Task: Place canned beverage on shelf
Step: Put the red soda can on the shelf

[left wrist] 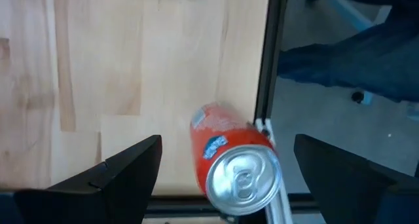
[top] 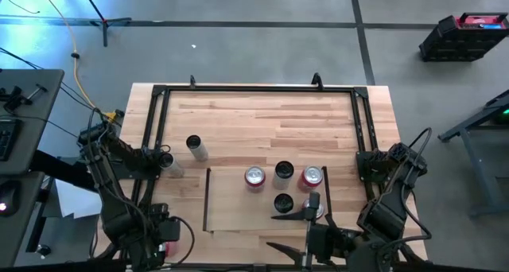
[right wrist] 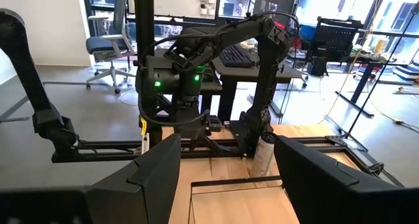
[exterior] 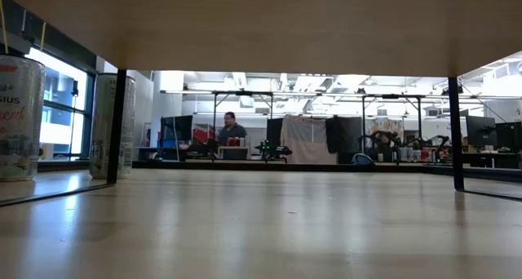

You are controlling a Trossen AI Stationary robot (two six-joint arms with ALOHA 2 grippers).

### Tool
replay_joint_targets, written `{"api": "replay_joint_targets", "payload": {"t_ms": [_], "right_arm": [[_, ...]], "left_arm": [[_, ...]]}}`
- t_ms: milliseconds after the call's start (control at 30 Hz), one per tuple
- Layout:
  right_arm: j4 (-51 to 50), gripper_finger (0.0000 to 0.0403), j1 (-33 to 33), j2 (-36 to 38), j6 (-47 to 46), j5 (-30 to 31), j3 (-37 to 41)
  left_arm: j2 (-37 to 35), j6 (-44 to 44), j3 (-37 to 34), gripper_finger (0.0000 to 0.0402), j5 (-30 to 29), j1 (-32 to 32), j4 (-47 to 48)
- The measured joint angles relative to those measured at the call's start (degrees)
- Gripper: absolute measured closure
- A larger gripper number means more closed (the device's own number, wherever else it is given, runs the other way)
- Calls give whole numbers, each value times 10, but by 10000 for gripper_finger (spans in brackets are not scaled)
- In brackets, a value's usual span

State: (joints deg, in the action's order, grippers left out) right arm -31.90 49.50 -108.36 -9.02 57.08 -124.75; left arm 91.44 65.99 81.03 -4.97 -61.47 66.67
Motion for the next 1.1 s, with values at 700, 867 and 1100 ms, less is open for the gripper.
{"api": "replay_joint_targets", "payload": {"t_ms": [700, 867, 1100], "right_arm": [[-1, 172, 0, 0, 0, 1, 0], [-1, 172, 0, 0, -2, 1, 0], [-1, 172, 0, 0, -1, 1, 0]], "left_arm": [[0, 65, 0, 31, -11, 4, 18], [0, 77, 0, 4, -11, 4, 38], [0, 69, 1, 6, 9, -7, -13]]}}
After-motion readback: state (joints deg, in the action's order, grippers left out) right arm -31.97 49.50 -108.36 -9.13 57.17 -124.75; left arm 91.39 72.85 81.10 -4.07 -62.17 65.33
